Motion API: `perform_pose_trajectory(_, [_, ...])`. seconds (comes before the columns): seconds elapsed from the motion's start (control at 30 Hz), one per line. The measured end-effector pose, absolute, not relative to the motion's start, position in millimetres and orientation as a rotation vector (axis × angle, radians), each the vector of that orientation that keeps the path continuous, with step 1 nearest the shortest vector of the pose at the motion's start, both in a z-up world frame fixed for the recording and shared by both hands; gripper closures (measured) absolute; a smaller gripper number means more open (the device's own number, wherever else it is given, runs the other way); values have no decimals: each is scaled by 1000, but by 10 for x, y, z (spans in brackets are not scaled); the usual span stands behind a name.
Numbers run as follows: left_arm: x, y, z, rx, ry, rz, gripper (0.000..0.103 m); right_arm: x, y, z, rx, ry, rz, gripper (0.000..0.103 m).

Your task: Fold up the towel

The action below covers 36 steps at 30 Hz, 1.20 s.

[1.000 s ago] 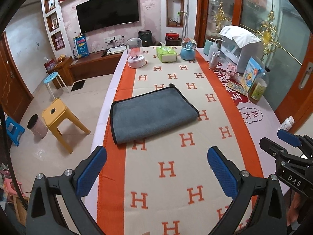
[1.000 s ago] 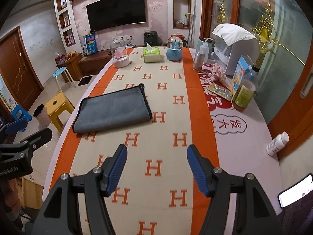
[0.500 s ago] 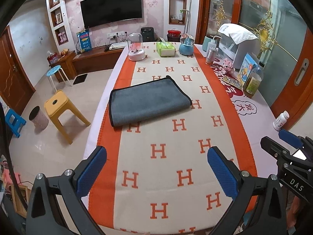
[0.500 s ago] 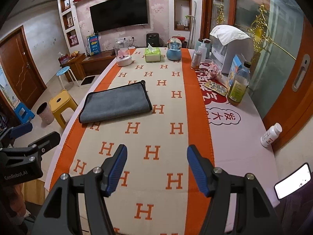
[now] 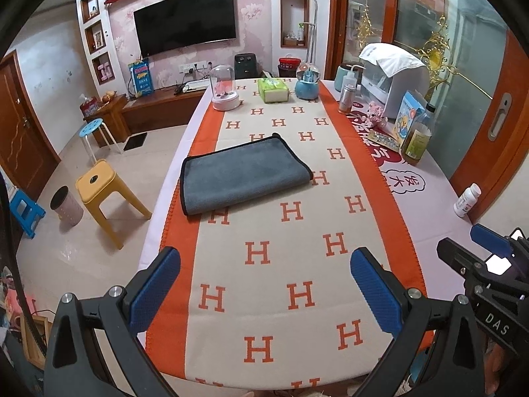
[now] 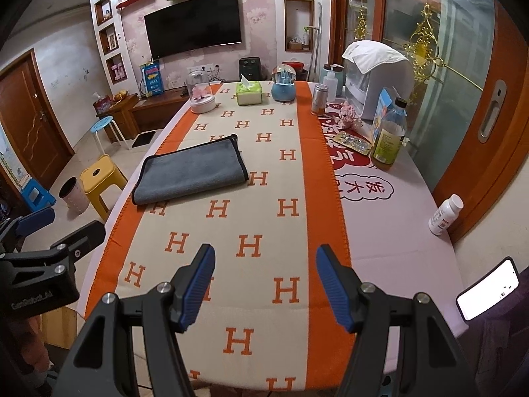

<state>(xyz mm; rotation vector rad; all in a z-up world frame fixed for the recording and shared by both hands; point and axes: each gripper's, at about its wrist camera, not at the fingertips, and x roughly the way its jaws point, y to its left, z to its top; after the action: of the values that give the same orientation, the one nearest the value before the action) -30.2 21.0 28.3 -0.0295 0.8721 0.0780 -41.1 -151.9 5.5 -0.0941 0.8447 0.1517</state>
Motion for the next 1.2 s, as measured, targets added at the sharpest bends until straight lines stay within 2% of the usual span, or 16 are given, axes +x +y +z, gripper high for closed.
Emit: perform_pose_trajectory(1.2, [-417, 85, 323, -18, 873, 72, 1, -551, -1579, 117, -80, 835, 114, 39])
